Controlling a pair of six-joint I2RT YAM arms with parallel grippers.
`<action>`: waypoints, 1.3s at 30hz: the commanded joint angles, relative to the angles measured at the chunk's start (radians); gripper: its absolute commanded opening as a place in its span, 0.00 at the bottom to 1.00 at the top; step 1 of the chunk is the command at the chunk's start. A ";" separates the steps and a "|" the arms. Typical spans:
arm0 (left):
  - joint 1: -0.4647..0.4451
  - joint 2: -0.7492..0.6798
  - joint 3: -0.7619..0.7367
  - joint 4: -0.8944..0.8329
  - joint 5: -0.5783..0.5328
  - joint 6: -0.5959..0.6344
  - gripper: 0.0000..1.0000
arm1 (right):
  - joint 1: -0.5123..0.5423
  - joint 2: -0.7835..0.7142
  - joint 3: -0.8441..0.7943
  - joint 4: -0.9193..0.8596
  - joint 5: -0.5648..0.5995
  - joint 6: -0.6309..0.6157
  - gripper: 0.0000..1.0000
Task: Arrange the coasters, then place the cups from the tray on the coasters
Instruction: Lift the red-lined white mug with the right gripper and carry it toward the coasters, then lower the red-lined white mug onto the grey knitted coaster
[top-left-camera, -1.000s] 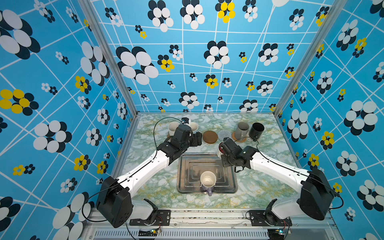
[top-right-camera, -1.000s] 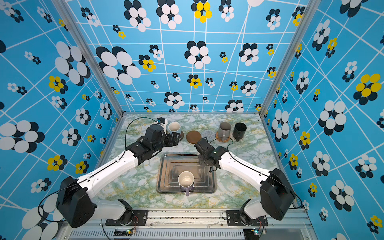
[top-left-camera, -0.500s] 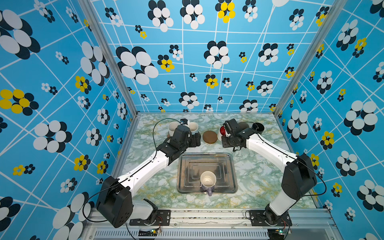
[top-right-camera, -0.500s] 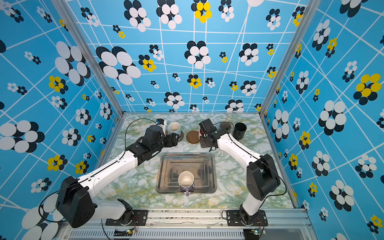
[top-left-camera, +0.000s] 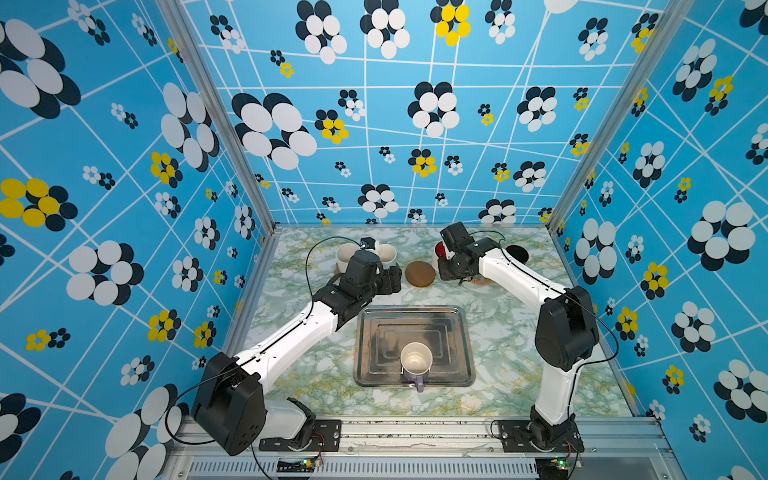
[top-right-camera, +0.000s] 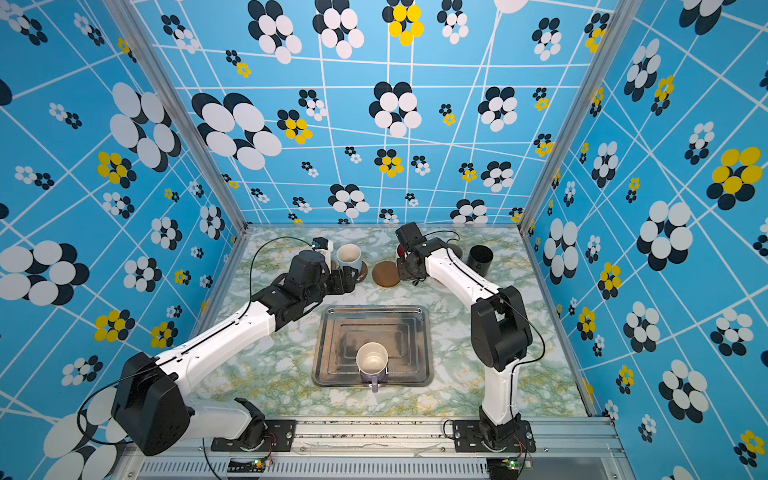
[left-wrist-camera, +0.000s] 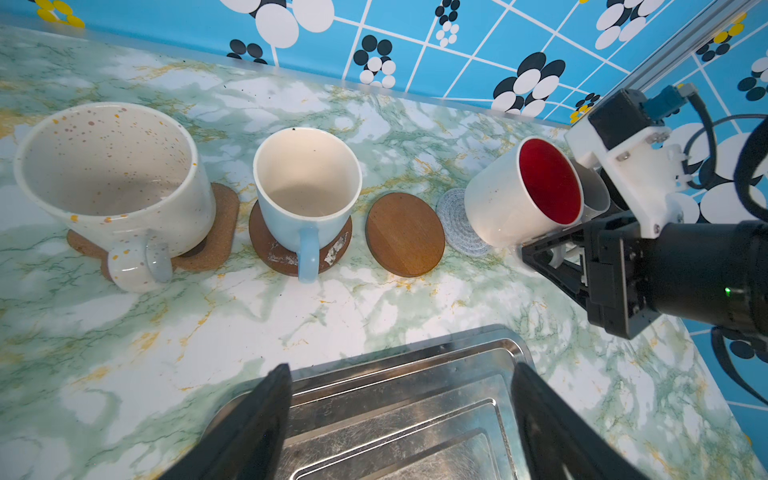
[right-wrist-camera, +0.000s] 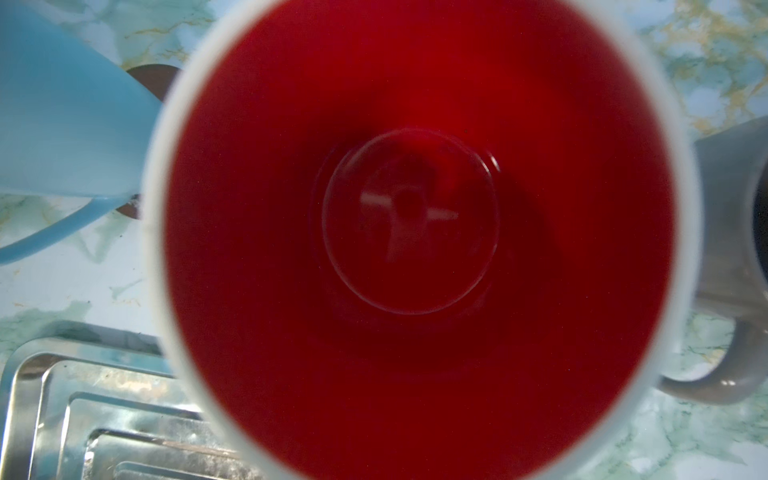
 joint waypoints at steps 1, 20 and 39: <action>0.014 -0.020 -0.017 0.000 0.007 0.005 0.84 | -0.015 0.013 0.056 -0.011 0.008 -0.017 0.00; 0.018 -0.026 -0.022 0.002 0.011 0.000 0.84 | -0.070 0.097 0.085 -0.014 0.011 -0.018 0.00; 0.018 -0.020 -0.019 -0.001 0.008 0.000 0.84 | -0.087 0.171 0.137 -0.016 -0.007 -0.016 0.00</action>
